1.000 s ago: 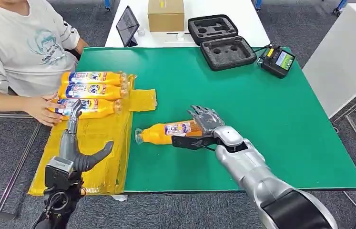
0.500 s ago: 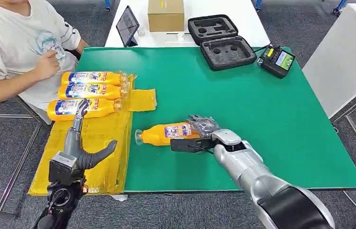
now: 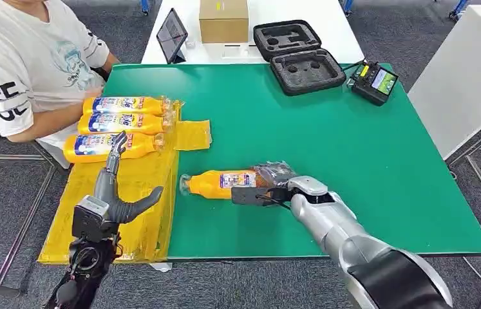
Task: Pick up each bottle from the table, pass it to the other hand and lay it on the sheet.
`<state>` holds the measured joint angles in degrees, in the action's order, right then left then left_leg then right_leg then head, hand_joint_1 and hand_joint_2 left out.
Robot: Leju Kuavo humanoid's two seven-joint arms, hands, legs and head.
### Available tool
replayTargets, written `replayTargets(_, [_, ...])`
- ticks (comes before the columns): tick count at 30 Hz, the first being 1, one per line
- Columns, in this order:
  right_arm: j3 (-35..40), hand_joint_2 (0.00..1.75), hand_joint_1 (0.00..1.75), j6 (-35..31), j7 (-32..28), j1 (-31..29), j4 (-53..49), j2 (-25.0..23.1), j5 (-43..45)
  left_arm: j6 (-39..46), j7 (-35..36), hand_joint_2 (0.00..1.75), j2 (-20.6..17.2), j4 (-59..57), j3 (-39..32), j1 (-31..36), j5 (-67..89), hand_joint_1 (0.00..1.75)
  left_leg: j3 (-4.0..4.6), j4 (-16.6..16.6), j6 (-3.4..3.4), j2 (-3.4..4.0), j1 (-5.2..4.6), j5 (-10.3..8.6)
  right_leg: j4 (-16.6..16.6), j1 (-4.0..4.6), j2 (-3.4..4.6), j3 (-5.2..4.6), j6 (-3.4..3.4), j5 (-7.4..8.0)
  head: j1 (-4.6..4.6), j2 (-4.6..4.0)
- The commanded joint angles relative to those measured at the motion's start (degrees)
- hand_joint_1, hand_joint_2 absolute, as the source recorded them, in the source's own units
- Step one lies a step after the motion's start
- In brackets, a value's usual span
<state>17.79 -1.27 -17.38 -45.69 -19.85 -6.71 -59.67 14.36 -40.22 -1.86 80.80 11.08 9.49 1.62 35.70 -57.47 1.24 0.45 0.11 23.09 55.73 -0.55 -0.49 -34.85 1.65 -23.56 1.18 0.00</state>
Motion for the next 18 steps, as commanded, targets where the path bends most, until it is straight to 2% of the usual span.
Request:
replayTargets(1, [-3.45, 1.75, 1.75, -1.95, -5.27, -0.52, 2.58, -0.99, 3.03, -1.81, 0.22, 1.75, 1.35, -5.27, -2.07, 1.86, -1.57, 0.00, -0.28, 0.05, -0.08, -0.15, 0.06, 0.10, -0.07, 0.05, -0.08, 0.33, -0.07, -0.12, -0.02, 0.00])
replayTargets(4, [-8.43, 1.75, 1.75, -5.88, -13.17, 0.55, -0.69, -1.81, 10.16, -3.56, 0.22, 1.75, 2.17, -4.47, -4.72, 0.13, -3.70, 0.00, -0.21, 0.07, -0.06, -0.04, 0.02, 0.06, -0.05, 0.01, 0.01, 0.22, -0.04, -0.07, -0.02, 0.00])
replayTargets(6, [-12.70, 1.75, 1.75, -10.69, -20.61, 3.13, -6.41, -2.81, 17.16, -3.70, 0.22, 1.75, 3.06, -1.75, -8.18, -2.41, -5.34, 0.00, -0.29, 0.06, -0.07, 0.06, 0.04, 0.14, -0.06, 0.03, 0.13, 0.28, -0.06, -0.10, -0.04, 0.00])
replayTargets(7, [-12.70, 1.75, 1.75, -10.69, -20.61, 3.13, -6.41, -2.81, 17.16, -3.70, 0.22, 1.75, 3.06, -1.75, -8.18, -2.41, -5.34, 0.00, -0.14, 0.05, -0.05, 0.11, 0.01, 0.09, -0.03, 0.01, 0.15, 0.13, -0.04, -0.05, 0.00, 0.00])
replayTargets(8, [-13.37, 1.75, 1.75, -12.45, -22.62, 5.68, -11.87, -3.24, 20.99, -3.25, 0.22, 1.75, 3.58, 0.47, -10.53, -4.00, -5.83, 0.00, -0.28, 0.04, -0.08, 0.09, 0.02, 0.17, -0.01, 0.02, 0.17, 0.27, -0.07, -0.13, -0.02, 0.00])
replayTargets(9, [-12.44, 1.75, 1.75, -13.74, -22.62, 7.45, -16.02, -3.13, 23.16, -3.08, 0.22, 1.75, 3.90, 1.61, -11.75, -4.67, -6.11, 0.00, -0.07, 0.04, -0.05, 0.11, 0.03, 0.08, -0.03, 0.03, 0.15, 0.08, -0.04, -0.04, -0.02, 0.00])
replayTargets(11, [-11.12, 1.75, 1.75, -14.26, -22.62, 11.37, -23.94, -2.78, 28.76, -2.63, 0.22, 1.75, 4.55, 4.65, -14.66, -6.36, -6.57, 0.00, -0.19, 0.03, -0.07, 0.05, 0.05, 0.16, -0.03, 0.05, 0.12, 0.22, -0.06, -0.13, 0.02, 0.00])
replayTargets(12, [-9.05, 1.75, 1.75, -17.66, -22.62, 14.01, -29.36, -1.98, 31.69, -2.51, 0.22, 1.75, 5.55, 6.48, -17.14, -7.21, -7.18, 0.00, -0.29, 0.03, -0.09, 0.06, 0.11, 0.23, -0.07, 0.10, 0.14, 0.34, -0.08, -0.18, -0.04, 0.00])
replayTargets(13, [-8.28, 1.75, 1.75, -18.60, -22.62, 15.13, -31.63, -1.75, 33.29, -2.32, 0.22, 1.75, 6.07, 7.47, -18.41, -7.47, -7.43, 0.00, -0.04, 0.02, -0.05, 0.02, 0.09, 0.09, -0.05, 0.07, 0.03, 0.11, -0.05, -0.08, -0.02, 0.00])
replayTargets(14, [-7.83, 1.75, 1.75, -19.36, -22.62, 16.75, -34.81, -1.68, 35.37, -2.13, 0.22, 1.75, 6.75, 8.88, -20.09, -7.69, -8.02, 0.00, -0.22, 0.00, -0.07, -0.03, 0.10, 0.21, -0.03, 0.09, 0.01, 0.30, -0.08, -0.22, -0.02, 0.00])
replayTargets(15, [-6.87, 1.75, 1.75, -22.53, -22.62, 17.94, -36.60, -1.15, 35.03, -2.24, 0.22, 1.75, 7.66, 10.01, -21.54, -7.79, -8.21, 0.00, 0.01, 0.03, -0.04, -0.02, 0.05, 0.07, -0.02, 0.04, -0.01, 0.05, -0.05, -0.09, 0.00, 0.00])
replayTargets(18, [-6.25, 1.75, 1.75, -25.18, -22.09, 21.02, -41.00, -1.46, 35.71, -2.67, 0.22, 1.75, 9.43, 13.51, -23.86, -8.85, -9.50, 0.00, -0.12, -0.05, -0.06, -0.08, 0.11, 0.21, 0.01, 0.10, -0.04, 0.23, -0.08, -0.22, -0.02, 0.00])
